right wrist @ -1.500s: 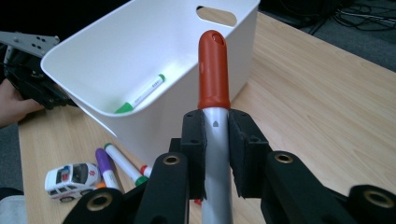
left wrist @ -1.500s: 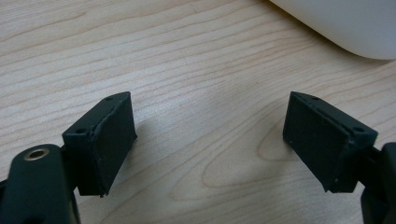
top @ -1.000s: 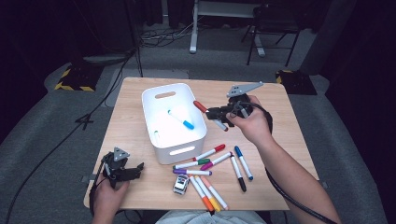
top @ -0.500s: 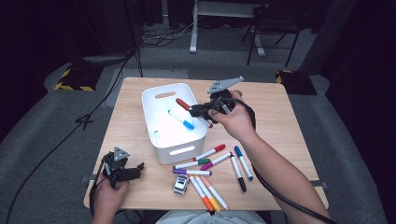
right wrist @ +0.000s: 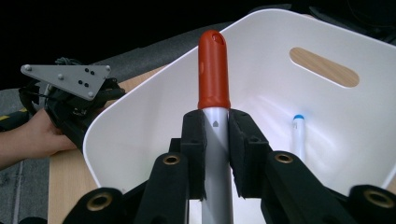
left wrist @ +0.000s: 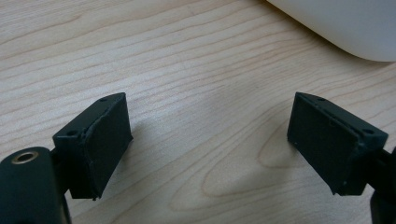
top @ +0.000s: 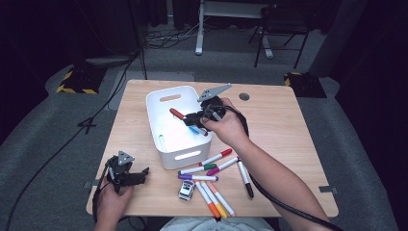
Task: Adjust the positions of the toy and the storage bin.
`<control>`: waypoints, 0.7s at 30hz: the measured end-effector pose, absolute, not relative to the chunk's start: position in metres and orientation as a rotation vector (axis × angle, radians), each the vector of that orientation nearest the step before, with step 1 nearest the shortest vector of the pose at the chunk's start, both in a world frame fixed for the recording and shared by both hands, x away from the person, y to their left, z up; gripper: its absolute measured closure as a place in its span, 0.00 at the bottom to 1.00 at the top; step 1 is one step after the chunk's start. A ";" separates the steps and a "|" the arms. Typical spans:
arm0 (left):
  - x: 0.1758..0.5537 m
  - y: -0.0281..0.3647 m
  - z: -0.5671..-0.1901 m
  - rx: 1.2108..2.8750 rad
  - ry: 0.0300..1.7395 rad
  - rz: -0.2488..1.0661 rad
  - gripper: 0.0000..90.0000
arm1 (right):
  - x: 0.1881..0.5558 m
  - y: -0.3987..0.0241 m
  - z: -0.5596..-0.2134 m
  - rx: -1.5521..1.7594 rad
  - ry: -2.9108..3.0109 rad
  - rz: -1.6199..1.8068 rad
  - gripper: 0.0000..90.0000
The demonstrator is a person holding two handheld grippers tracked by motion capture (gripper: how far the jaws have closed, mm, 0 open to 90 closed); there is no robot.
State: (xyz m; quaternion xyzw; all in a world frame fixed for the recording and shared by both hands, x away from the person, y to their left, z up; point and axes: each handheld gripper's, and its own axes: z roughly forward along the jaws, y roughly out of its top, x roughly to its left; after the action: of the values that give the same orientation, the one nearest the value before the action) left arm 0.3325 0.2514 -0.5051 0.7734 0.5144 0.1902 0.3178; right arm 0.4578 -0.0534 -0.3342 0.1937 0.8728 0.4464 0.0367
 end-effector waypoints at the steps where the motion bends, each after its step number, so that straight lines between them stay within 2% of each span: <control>1: 0.332 0.251 -0.505 2.035 1.353 0.501 0.15 | 0.458 -0.053 -0.334 0.595 2.680 1.370 0.86; 21: 0.332 0.251 -0.505 2.035 1.354 0.499 0.15 | 0.463 -0.046 -0.366 0.600 2.807 1.110 0.86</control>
State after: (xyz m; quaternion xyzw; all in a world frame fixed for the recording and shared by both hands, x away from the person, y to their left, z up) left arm 0.3324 0.2515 -0.5049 0.7735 0.5146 0.1897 0.3178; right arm 0.4633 -0.0459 -0.3657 0.1949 0.9116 0.3605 0.0321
